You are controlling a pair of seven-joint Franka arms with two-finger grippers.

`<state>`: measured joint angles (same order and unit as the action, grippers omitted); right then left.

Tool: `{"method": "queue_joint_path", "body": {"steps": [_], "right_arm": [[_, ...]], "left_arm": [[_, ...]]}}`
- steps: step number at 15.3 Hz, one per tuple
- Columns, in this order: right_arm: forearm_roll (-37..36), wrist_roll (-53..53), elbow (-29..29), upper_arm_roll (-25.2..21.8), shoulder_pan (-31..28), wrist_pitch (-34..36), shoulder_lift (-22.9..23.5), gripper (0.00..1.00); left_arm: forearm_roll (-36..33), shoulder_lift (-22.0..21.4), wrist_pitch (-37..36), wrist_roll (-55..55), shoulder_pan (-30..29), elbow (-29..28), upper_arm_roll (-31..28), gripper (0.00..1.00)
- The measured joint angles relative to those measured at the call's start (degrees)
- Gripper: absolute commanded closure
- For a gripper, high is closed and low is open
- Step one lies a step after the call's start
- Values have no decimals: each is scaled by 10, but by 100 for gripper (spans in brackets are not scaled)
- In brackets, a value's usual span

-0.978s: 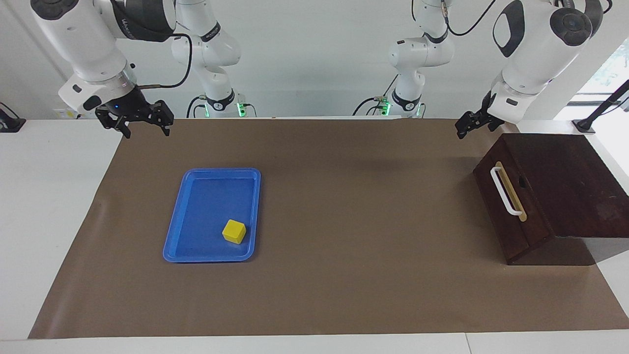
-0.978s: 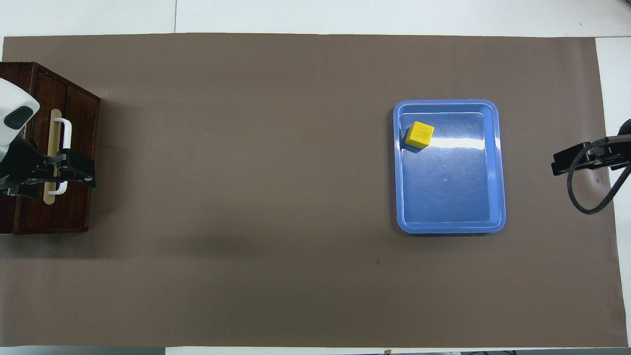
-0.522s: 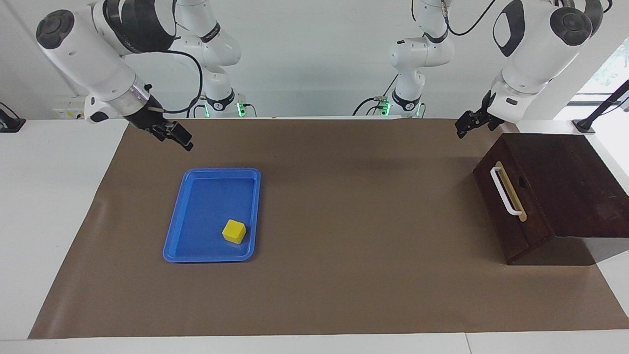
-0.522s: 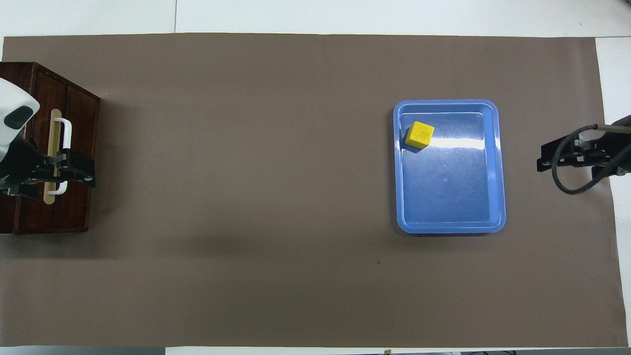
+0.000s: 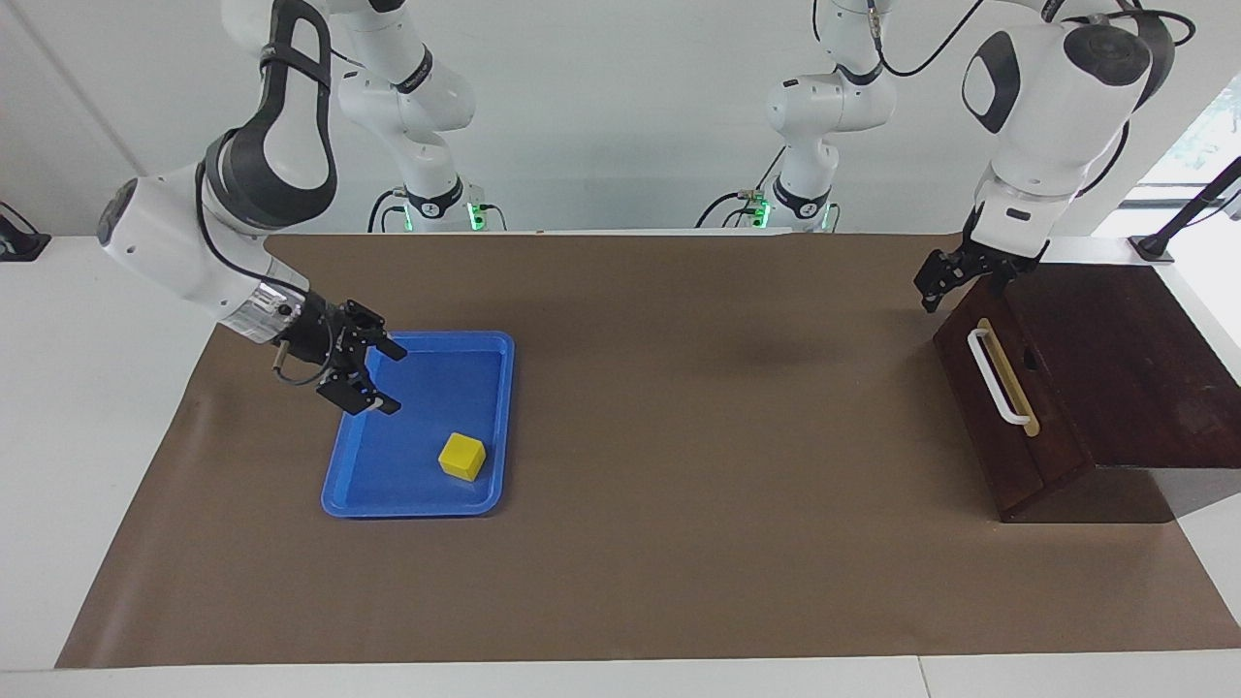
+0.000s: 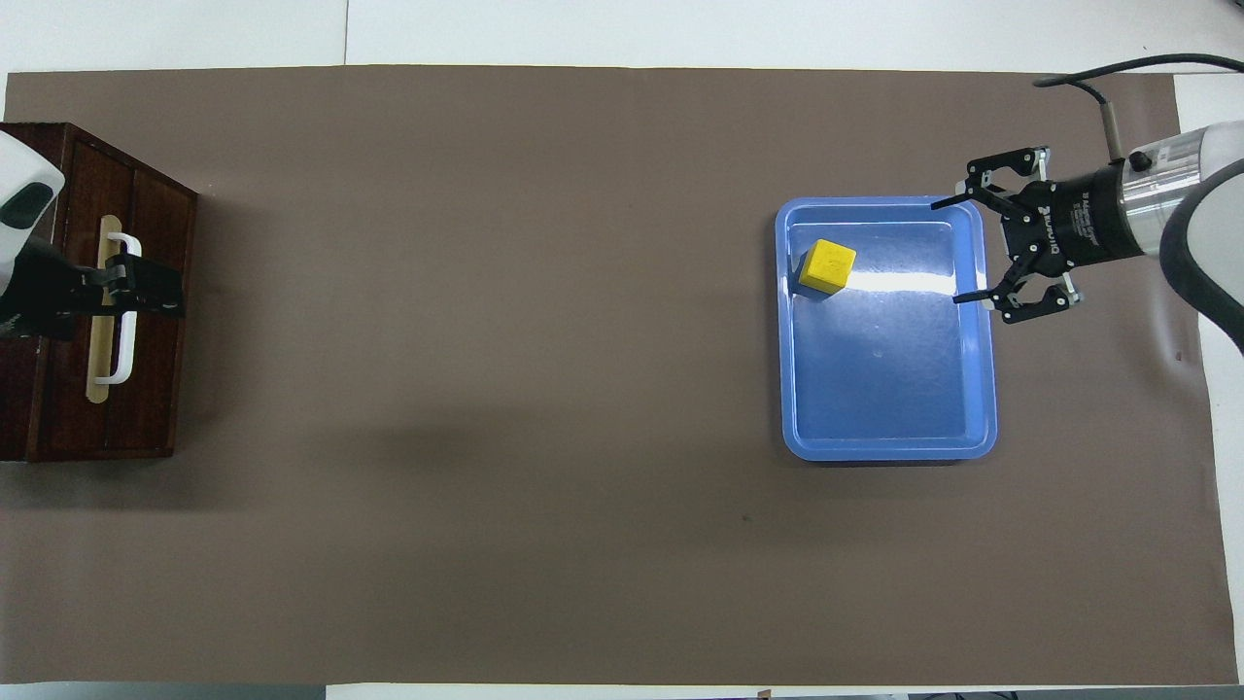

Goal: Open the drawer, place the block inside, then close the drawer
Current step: 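Move the right gripper over the yellow cube while the left gripper reaches the drawer, then pull the drawer open with the left gripper while the right gripper lowers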

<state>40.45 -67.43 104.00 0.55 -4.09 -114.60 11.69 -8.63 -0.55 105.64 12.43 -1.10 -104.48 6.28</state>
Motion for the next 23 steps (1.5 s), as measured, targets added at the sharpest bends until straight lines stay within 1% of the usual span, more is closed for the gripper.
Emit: {"method": "queue_joint_path", "body": {"steps": [1,3,5,7,9,11,13,16,18,21,23], "right_arm": [[23,-12,13,0,0,-14,1,0],[70,-30,29,-2,-2,-21,7,0],[108,-31,36,-3,-2,-21,29,0],[120,-19,37,0,1,-25,58,0],[124,-3,36,3,4,-29,77,0],[128,1,37,4,5,-32,82,0],[163,16,47,3,5,-57,82,0],[233,84,91,4,6,-115,81,0],[260,123,120,4,13,-133,80,0],[262,131,133,4,20,-137,74,0],[262,140,137,4,20,-137,70,0]], "left_arm": [[-20,16,25,0,0,-14,1,0],[-52,52,76,-2,0,-33,2,0],[-102,82,121,-3,0,-46,2,0],[-128,99,144,-11,0,-50,0,0],[-132,103,148,-23,-1,-50,-1,0],[-149,104,149,-28,-2,-53,-3,0],[-165,107,150,-28,-2,-54,-3,0],[-172,114,161,-29,-12,-55,-3,0],[-172,117,171,-32,-21,-61,-3,0],[-172,122,188,-27,-22,-68,0,0],[-171,123,191,-2,-10,-68,5,0]]}}
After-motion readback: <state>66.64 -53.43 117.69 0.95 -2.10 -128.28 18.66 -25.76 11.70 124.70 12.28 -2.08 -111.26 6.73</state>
